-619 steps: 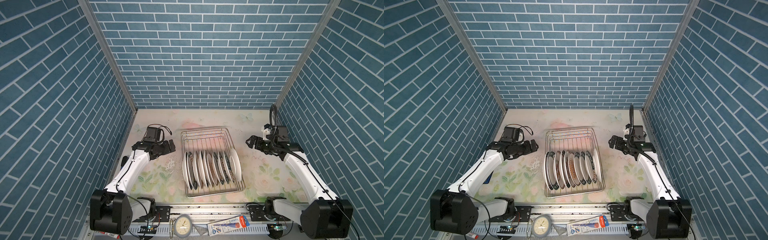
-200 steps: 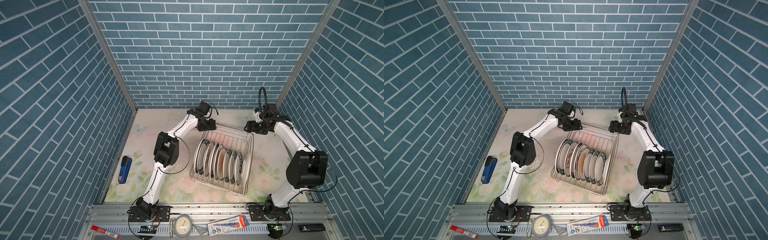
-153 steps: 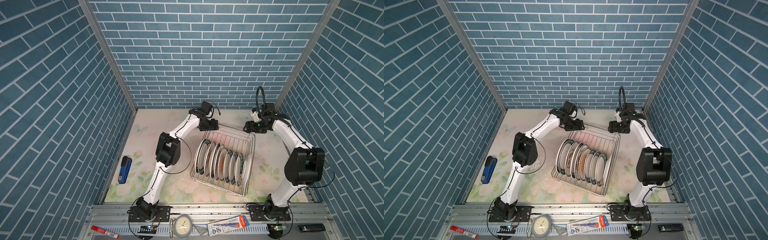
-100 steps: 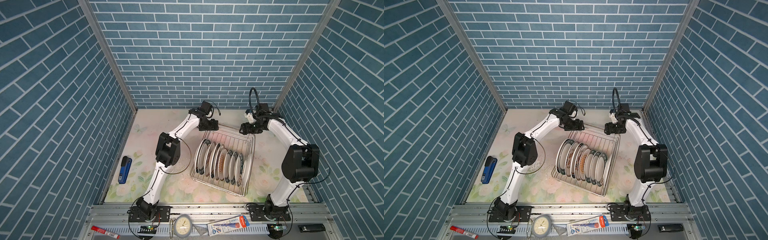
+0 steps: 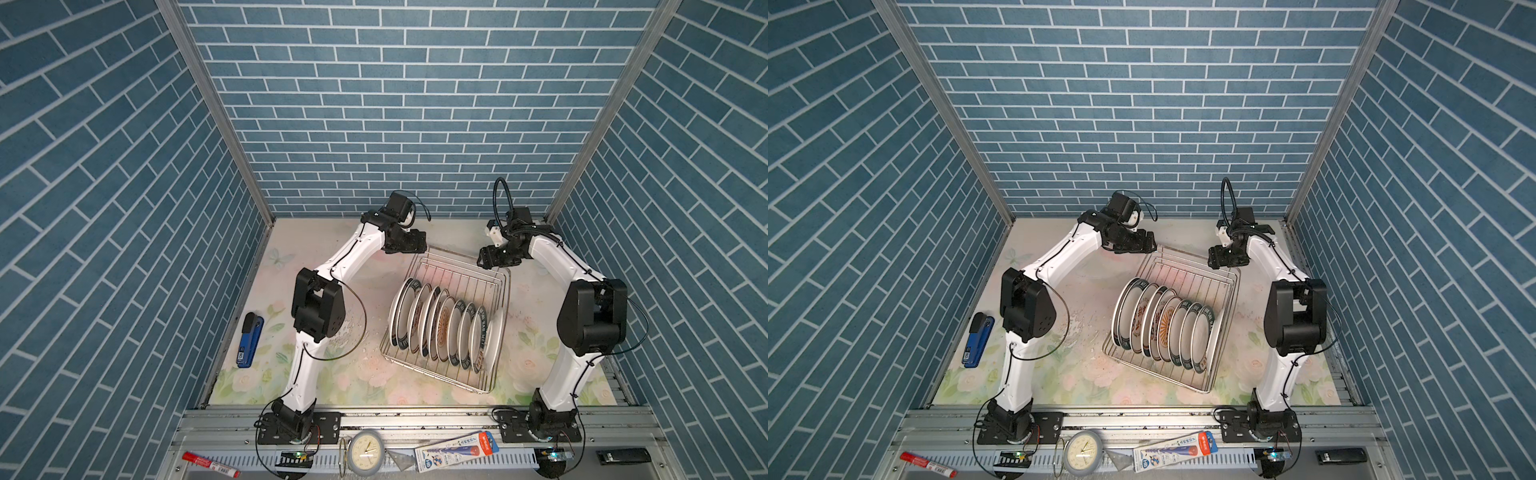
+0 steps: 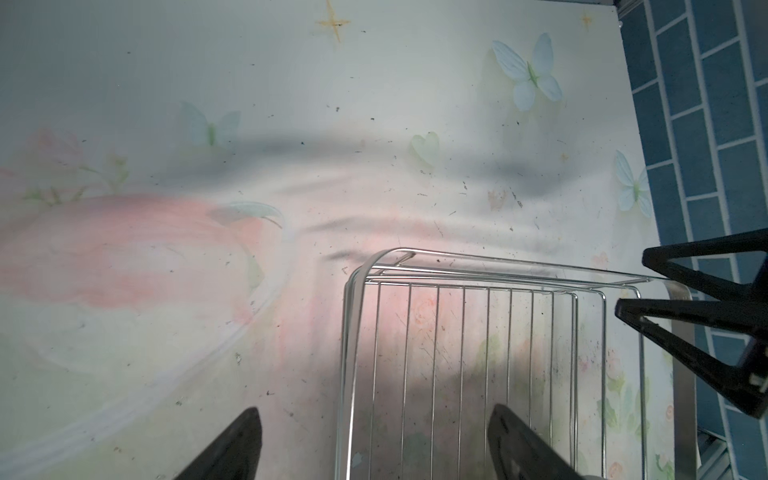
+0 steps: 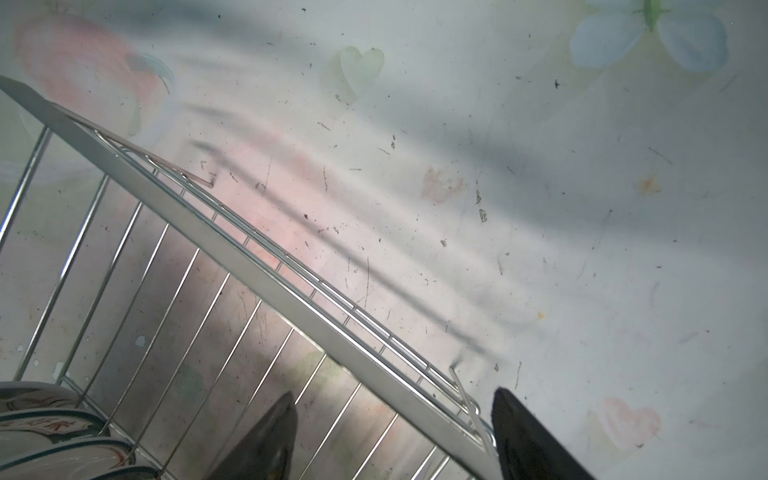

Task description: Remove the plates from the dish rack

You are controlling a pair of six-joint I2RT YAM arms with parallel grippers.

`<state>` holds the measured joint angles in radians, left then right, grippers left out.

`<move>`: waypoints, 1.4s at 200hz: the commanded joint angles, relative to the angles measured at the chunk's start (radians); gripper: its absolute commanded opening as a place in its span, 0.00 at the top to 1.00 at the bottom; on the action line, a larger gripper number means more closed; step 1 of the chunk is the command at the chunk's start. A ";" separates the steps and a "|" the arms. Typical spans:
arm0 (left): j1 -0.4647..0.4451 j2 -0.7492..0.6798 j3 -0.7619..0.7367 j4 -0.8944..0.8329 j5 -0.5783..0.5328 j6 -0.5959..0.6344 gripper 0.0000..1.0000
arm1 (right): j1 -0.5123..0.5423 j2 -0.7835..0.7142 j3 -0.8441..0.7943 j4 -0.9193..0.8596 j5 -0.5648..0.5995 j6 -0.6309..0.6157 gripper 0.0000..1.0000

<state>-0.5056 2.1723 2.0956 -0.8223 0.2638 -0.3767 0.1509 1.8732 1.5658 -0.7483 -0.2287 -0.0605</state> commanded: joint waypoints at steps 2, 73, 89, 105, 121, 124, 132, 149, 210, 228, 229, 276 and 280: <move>0.018 -0.075 -0.069 0.008 -0.044 0.004 0.13 | 0.004 -0.028 -0.025 -0.013 0.012 -0.034 0.26; 0.050 -0.509 -0.545 0.036 -0.175 -0.093 0.15 | 0.006 -0.029 -0.008 -0.049 0.035 -0.062 0.28; 0.051 -0.611 -0.657 0.033 -0.182 -0.123 0.17 | 0.006 -0.009 -0.014 -0.042 0.035 -0.064 0.29; 0.049 -0.699 -0.758 0.024 -0.190 -0.144 0.18 | 0.006 0.004 -0.011 -0.039 0.038 -0.064 0.30; 0.049 -0.769 -0.834 -0.008 -0.202 -0.161 0.18 | 0.006 0.005 -0.017 -0.026 0.034 -0.062 0.30; 0.047 -0.784 -0.845 -0.010 -0.204 -0.164 0.19 | 0.006 0.004 -0.017 -0.022 0.035 -0.062 0.30; 0.045 -0.815 -0.885 -0.011 -0.199 -0.175 0.19 | 0.006 0.006 -0.018 -0.016 0.034 -0.059 0.30; 0.041 -0.872 -0.956 -0.019 -0.199 -0.199 0.21 | 0.006 0.017 -0.009 -0.015 0.027 -0.057 0.31; 0.008 -0.972 -1.158 -0.010 -0.171 -0.258 0.25 | 0.013 0.050 -0.010 -0.013 0.046 -0.060 0.37; -0.018 -0.981 -1.177 -0.003 -0.181 -0.277 0.25 | 0.013 0.059 -0.009 -0.011 0.063 -0.064 0.39; -0.019 -0.982 -1.179 -0.003 -0.180 -0.277 0.25 | 0.013 0.059 -0.009 -0.011 0.063 -0.064 0.39; -0.035 -0.991 -1.228 0.021 -0.170 -0.287 0.26 | 0.014 0.106 0.019 -0.001 0.103 -0.042 0.51; -0.035 -0.994 -1.230 0.021 -0.172 -0.287 0.26 | 0.014 0.110 0.023 0.001 0.103 -0.040 0.52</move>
<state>-0.5335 1.1965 0.8871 -0.8108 0.0940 -0.6510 0.1570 1.9247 1.5719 -0.7162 -0.1486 -0.1368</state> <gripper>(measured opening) 0.743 0.510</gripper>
